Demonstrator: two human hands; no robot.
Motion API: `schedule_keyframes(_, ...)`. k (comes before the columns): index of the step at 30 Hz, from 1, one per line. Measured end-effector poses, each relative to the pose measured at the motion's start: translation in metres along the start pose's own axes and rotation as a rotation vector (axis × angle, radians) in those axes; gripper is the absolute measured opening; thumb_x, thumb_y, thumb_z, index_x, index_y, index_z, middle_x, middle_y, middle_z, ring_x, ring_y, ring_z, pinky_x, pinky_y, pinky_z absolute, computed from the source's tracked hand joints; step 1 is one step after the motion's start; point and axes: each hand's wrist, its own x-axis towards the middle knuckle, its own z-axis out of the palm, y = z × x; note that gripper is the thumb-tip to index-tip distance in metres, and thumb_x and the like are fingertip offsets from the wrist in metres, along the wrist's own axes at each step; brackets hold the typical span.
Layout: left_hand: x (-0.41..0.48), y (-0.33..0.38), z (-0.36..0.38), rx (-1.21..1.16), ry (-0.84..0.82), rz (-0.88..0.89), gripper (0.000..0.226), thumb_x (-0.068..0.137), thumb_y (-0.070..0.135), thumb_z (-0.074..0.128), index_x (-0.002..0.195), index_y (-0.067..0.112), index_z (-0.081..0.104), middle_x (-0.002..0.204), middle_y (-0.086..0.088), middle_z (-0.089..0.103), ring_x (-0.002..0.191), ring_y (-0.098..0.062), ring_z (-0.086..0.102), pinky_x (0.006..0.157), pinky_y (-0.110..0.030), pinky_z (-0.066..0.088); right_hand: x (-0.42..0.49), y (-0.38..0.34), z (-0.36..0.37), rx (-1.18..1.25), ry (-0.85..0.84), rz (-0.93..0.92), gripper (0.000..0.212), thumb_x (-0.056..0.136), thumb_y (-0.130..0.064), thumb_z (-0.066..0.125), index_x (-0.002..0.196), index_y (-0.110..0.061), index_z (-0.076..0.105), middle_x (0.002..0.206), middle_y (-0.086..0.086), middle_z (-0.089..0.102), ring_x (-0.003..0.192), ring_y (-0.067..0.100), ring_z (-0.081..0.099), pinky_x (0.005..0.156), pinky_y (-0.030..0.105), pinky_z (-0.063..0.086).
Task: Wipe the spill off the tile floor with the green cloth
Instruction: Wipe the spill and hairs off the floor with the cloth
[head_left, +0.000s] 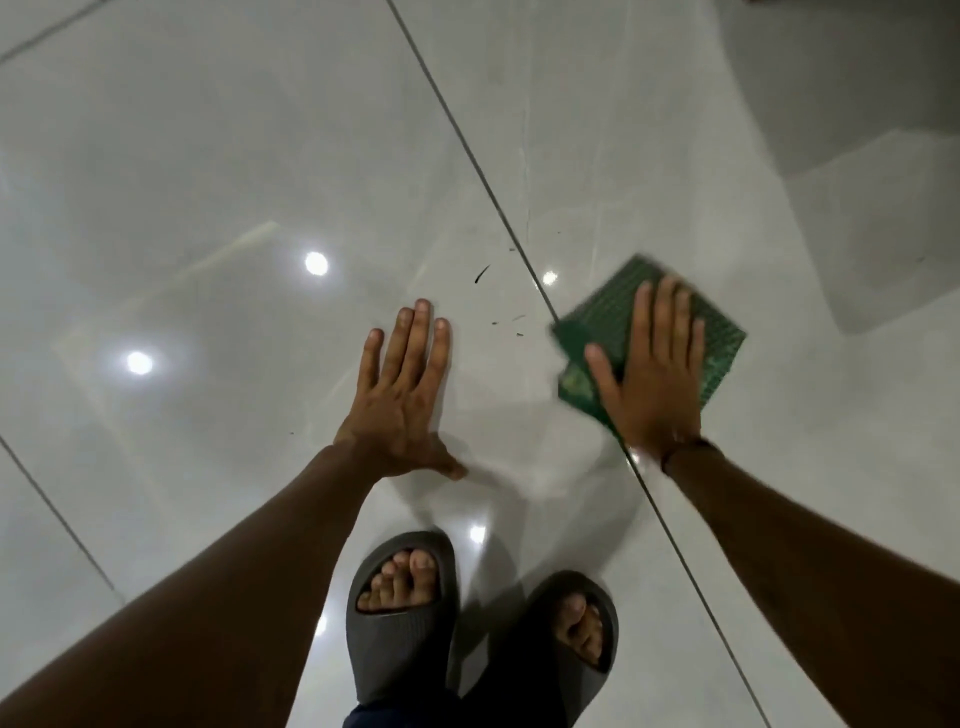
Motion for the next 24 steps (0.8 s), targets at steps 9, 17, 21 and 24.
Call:
schedule_keyframes(9, 0.000, 0.002, -0.002, -0.001, -0.012, 0.009, 0.181, 0.042, 0.105, 0.066, 0.167, 0.013, -0.028, 0.172, -0.014, -0.040, 0.162, -0.035, -0.034, 0.132, -0.060, -0.016, 0.046, -0.095, 0.004, -0.057, 0.039, -0.426, 0.093, 0.107, -0.075, 0.026, 0.175, -0.014, 0.007, 0.184, 0.017, 0.008, 0.171, 0.037, 0.011, 0.139, 0.059, 0.011)
schedule_keyframes(17, -0.002, 0.001, -0.001, -0.010, 0.015, 0.005, 0.180, 0.042, 0.103, 0.068, 0.169, 0.010, -0.021, 0.177, -0.016, -0.030, 0.164, -0.036, -0.029, 0.129, -0.054, -0.024, 0.063, -0.049, -0.012, 0.033, 0.093, -0.034, 0.095, 0.105, -0.076, 0.025, 0.174, -0.013, 0.011, 0.182, 0.021, 0.010, 0.170, 0.042, 0.012, 0.138, 0.061, 0.011)
schedule_keyframes(21, -0.002, 0.001, -0.005, -0.010, -0.008, 0.012, 0.178, 0.044, 0.108, 0.060, 0.170, 0.009, -0.017, 0.177, -0.019, -0.029, 0.163, -0.038, -0.031, 0.131, -0.059, -0.018, 0.091, -0.114, -0.016, 0.023, 0.052, -0.261, 0.092, 0.105, -0.076, 0.026, 0.175, -0.018, 0.012, 0.182, 0.023, 0.010, 0.169, 0.045, 0.012, 0.136, 0.065, 0.010)
schedule_keyframes(24, -0.003, 0.002, -0.009, -0.018, -0.025, 0.024, 0.176, 0.046, 0.105, 0.063, 0.170, 0.010, -0.019, 0.176, -0.019, -0.030, 0.161, -0.037, -0.034, 0.129, -0.057, -0.024, 0.037, -0.097, 0.003, -0.083, 0.004, -0.659, 0.083, 0.108, -0.071, 0.029, 0.175, -0.026, 0.011, 0.183, 0.019, 0.008, 0.170, 0.041, 0.011, 0.137, 0.063, 0.013)
